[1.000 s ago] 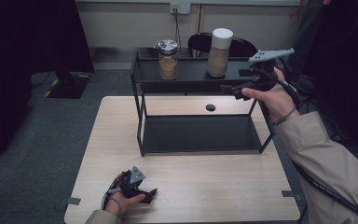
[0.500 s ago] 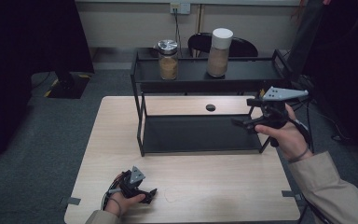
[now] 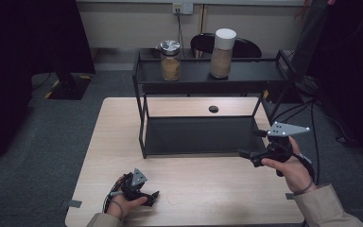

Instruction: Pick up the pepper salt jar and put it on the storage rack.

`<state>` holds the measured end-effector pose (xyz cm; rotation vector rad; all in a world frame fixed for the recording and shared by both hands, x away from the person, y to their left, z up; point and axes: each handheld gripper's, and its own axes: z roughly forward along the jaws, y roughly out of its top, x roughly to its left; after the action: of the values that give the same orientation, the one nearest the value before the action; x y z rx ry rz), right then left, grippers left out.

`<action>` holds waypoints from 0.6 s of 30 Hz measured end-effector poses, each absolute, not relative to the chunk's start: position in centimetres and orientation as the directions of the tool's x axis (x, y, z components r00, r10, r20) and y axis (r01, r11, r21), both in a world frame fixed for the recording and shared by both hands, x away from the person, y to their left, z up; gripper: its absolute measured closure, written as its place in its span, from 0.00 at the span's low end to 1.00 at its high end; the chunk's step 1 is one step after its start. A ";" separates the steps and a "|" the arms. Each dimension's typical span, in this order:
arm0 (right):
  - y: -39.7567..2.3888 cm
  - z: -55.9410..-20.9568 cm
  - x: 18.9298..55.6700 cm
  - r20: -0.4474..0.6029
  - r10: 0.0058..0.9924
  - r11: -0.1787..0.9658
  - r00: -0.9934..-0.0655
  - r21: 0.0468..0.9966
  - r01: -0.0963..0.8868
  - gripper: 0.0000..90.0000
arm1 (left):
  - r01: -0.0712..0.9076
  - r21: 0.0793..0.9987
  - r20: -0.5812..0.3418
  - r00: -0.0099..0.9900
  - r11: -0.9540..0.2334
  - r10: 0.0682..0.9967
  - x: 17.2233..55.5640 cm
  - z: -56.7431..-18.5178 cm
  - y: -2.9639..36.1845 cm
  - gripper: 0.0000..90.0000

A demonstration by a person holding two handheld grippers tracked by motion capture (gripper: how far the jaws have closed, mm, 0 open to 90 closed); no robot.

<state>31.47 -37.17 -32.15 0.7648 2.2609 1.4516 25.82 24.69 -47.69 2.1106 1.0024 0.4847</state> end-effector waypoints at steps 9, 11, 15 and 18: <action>-37.8 -36.3 30.5 -0.002 0.605 0.341 -0.796 0.904 0.256 0.00 | 0.503 0.754 0.022 0.623 -0.423 0.782 25.8 -47.7 24.7 0.00; -37.8 -37.4 30.2 -0.004 0.607 0.341 -0.794 0.904 0.256 0.00 | 0.503 0.754 0.022 0.623 -0.422 0.782 25.8 -47.7 24.7 0.00; -37.9 -39.4 29.8 -0.024 0.595 0.363 -0.803 0.900 0.241 0.00 | 0.504 0.754 0.022 0.622 -0.422 0.783 25.8 -47.7 24.7 0.00; -38.0 -40.6 29.5 -0.038 0.593 0.382 -0.804 0.893 0.239 0.00 | 0.504 0.754 0.023 0.622 -0.422 0.783 25.8 -47.7 24.7 0.00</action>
<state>29.50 -37.96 -40.61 0.7251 2.2943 1.3943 25.78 24.66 -47.69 2.1093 1.0052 0.4862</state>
